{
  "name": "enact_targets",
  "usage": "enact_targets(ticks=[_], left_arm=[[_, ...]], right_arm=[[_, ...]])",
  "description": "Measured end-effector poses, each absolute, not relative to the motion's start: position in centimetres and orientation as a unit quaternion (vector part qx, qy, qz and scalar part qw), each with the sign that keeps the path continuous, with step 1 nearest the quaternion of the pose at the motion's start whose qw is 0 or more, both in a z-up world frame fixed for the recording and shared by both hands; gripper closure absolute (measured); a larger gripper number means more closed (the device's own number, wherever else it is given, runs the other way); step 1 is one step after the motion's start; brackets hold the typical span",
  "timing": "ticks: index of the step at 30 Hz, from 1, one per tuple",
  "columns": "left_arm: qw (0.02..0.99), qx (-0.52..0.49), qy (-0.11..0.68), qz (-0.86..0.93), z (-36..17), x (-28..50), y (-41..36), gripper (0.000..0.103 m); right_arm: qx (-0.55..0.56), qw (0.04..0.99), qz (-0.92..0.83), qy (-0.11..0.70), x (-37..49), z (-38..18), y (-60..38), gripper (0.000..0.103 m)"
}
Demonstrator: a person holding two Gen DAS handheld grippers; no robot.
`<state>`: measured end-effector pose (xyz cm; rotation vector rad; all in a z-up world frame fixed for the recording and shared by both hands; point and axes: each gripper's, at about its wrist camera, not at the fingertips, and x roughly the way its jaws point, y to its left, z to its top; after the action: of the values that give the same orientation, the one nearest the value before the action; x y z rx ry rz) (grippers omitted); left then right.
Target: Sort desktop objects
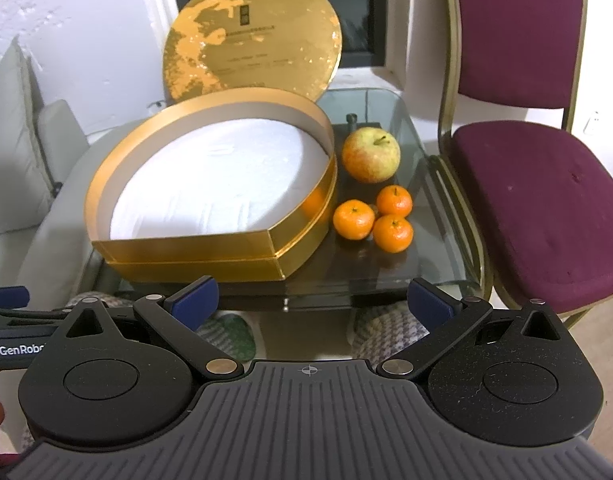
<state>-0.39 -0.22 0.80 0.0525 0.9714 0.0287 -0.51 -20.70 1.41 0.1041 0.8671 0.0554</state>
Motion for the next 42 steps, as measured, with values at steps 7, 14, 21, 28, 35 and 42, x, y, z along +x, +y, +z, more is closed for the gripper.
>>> enact_targets(ticks=[7, 14, 21, 28, 35, 42], left_arm=[[0.883, 0.027, 0.468, 0.015, 0.7, -0.3, -0.5, 0.001], [0.883, 0.027, 0.469, 0.014, 0.6, -0.3, -0.6, 0.001], [0.881, 0.026, 0.472, 0.014, 0.5, -0.1, -0.8, 0.001], [0.878, 0.025, 0.478, 0.015, 0.1, 0.2, -0.7, 0.001], [0.874, 0.025, 0.485, 0.009, -0.4, 0.7, -0.8, 0.001], [0.876, 0.04, 0.48, 0.007, -0.7, 1.8, -0.9, 0.001]], right_arm=[[0.051, 0.905, 0.027, 0.421, -0.4, 1.2, -20.7, 0.0], [0.054, 0.904, 0.024, 0.424, -0.2, 0.9, -20.9, 0.0], [0.053, 0.903, 0.025, 0.426, -0.2, 0.6, -20.9, 0.0], [0.054, 0.901, 0.024, 0.43, 0.1, 0.3, -21.0, 0.0], [0.058, 0.898, 0.021, 0.436, 0.7, -0.2, -21.3, 0.0], [0.064, 0.901, 0.012, 0.428, 1.6, -1.1, -22.2, 0.0]])
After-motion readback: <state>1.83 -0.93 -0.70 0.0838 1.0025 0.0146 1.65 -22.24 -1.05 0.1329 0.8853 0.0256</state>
